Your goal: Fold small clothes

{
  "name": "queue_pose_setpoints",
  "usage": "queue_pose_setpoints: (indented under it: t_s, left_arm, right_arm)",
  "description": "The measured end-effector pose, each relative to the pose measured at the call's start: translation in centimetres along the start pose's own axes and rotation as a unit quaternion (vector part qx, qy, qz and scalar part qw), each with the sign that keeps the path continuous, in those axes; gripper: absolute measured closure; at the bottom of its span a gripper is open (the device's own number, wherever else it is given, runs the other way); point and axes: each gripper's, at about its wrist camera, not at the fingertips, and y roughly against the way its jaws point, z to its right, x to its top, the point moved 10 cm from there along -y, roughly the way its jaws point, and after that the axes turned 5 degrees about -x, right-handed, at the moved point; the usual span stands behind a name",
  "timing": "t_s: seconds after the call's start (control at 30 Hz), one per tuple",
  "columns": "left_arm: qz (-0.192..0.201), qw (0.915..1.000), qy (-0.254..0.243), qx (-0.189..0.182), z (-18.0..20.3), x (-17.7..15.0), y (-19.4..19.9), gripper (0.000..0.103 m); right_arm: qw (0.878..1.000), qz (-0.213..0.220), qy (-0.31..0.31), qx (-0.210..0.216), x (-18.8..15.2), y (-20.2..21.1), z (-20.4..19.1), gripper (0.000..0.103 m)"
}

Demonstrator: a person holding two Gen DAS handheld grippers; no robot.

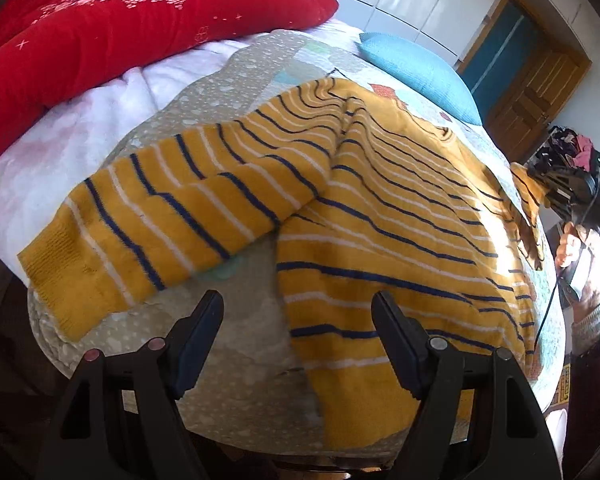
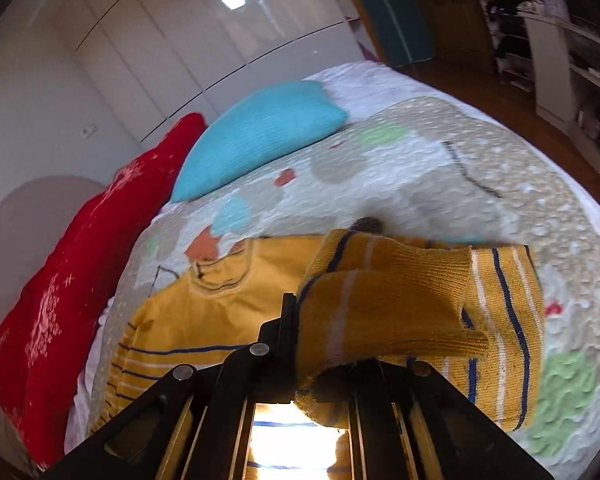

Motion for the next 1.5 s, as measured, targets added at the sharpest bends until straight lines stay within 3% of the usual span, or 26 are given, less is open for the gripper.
queue_pose_setpoints:
  t_s: [0.2,0.33,0.4,0.43,0.47,0.5,0.57,0.63,0.83,0.9,1.0,1.03,1.07,1.17,1.4,1.5]
  left_arm:
    - [0.006,0.9986,0.051,0.008,-5.7,-0.2,0.5,0.028]
    - [0.009,0.9985,0.054,0.004,-7.4,-0.3,1.1,0.028]
    - [0.019,0.9989,0.043,-0.002,-7.3,0.0,1.8,0.028]
    - [0.025,0.9991,0.035,-0.002,-7.1,0.2,2.1,0.028]
    - [0.033,0.9991,0.028,-0.003,-7.0,0.4,2.5,0.028]
    - [0.041,0.9989,0.022,-0.005,-7.0,0.6,3.0,0.028]
    - [0.051,0.9984,0.021,-0.011,-7.0,0.9,3.7,0.028]
    - [0.056,0.9978,0.032,-0.016,-7.3,1.0,4.2,0.027]
    - [0.074,0.994,0.078,-0.02,-9.1,1.3,5.4,0.027]
    - [0.08,0.9929,0.085,-0.019,-9.4,1.3,6.0,0.025]
    - [0.087,0.991,0.1,-0.015,-10.1,1.3,6.5,0.024]
    - [0.089,0.9903,0.106,-0.013,-10.4,1.3,6.5,0.024]
    - [0.09,0.9895,0.112,-0.011,-10.7,1.2,6.6,0.024]
    - [0.093,0.9876,0.127,-0.003,-11.4,1.0,6.9,0.024]
    - [0.111,0.9795,0.163,0.041,-14.6,0.6,8.4,0.024]
    - [0.128,0.971,0.191,0.065,-17.0,0.5,9.9,0.024]
  right_arm:
    - [0.991,-0.059,0.118,0.012,-5.7,-8.8,-13.3,0.098]
    - [0.977,-0.086,0.196,-0.018,-9.2,-13.1,-16.6,0.098]
    - [0.965,-0.089,0.242,-0.044,-10.3,-14.2,-17.6,0.092]
    - [0.958,-0.08,0.269,-0.064,-10.6,-14.5,-18.2,0.091]
    - [0.949,-0.071,0.296,-0.079,-10.9,-14.8,-18.9,0.082]
    - [0.94,-0.063,0.323,-0.089,-11.3,-14.8,-19.7,0.065]
    - [0.922,-0.048,0.372,-0.101,-12.3,-14.7,-21.3,0.048]
    - [0.902,-0.032,0.416,-0.111,-13.4,-14.7,-22.8,0.047]
    - [0.86,0.013,0.493,-0.13,-15.6,-13.7,-26.1,0.049]
    - [0.838,0.043,0.524,-0.144,-15.9,-12.9,-26.8,0.049]
    - [0.795,0.086,0.581,-0.154,-16.7,-11.4,-28.0,0.043]
    - [0.787,0.094,0.592,-0.146,-17.1,-10.6,-28.3,0.042]
    - [0.784,0.097,0.598,-0.134,-17.5,-9.7,-28.4,0.038]
    - [0.793,0.093,0.594,-0.098,-18.7,-6.5,-28.4,0.028]
    - [0.84,0.045,0.54,-0.035,-20.8,-0.8,-25.0,0.026]
    - [0.848,0.03,0.53,-0.007,-22.3,1.3,-25.0,0.026]
